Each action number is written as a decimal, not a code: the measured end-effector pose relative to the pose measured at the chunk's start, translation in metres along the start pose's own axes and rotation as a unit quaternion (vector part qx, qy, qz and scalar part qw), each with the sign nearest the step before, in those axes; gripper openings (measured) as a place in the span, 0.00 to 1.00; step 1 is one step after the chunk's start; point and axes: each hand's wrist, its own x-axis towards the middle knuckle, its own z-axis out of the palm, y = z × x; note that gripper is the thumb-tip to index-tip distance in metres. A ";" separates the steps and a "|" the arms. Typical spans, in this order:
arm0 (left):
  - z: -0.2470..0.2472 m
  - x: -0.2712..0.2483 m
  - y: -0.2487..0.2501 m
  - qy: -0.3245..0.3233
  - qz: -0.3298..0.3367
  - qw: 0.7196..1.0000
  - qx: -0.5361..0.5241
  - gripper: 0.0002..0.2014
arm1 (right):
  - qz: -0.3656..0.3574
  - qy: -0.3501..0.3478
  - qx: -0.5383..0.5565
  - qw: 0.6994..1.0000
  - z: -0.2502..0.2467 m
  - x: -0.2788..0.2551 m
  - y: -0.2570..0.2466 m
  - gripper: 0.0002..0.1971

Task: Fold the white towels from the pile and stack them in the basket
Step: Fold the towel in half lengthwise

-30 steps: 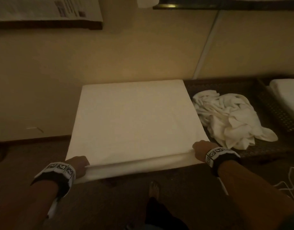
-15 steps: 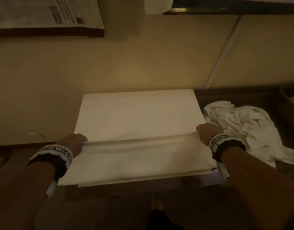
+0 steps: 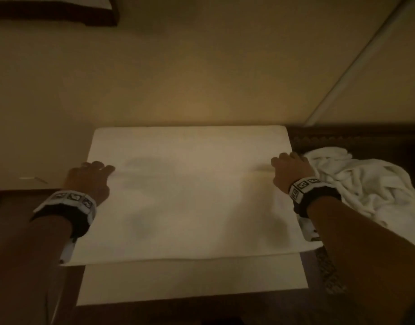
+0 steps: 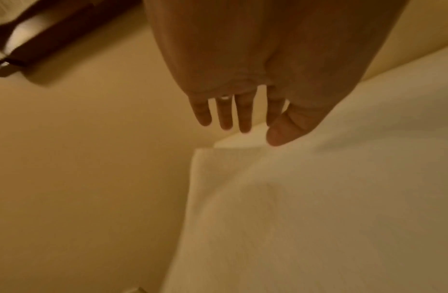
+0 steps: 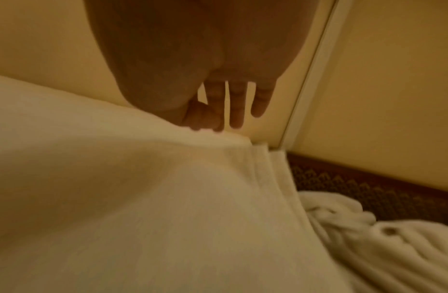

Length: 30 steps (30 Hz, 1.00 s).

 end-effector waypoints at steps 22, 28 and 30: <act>0.146 -0.202 0.036 0.016 0.014 0.991 -0.136 0.42 | 0.019 -0.026 0.162 0.986 0.112 -0.205 -0.122 0.36; 0.156 -0.188 0.068 0.028 0.068 0.991 -0.109 0.41 | -0.135 -0.004 0.182 0.974 0.092 -0.193 -0.193 0.35; 0.160 -0.186 0.067 0.033 0.062 0.992 -0.102 0.40 | -0.165 -0.012 0.161 0.973 0.097 -0.194 -0.202 0.36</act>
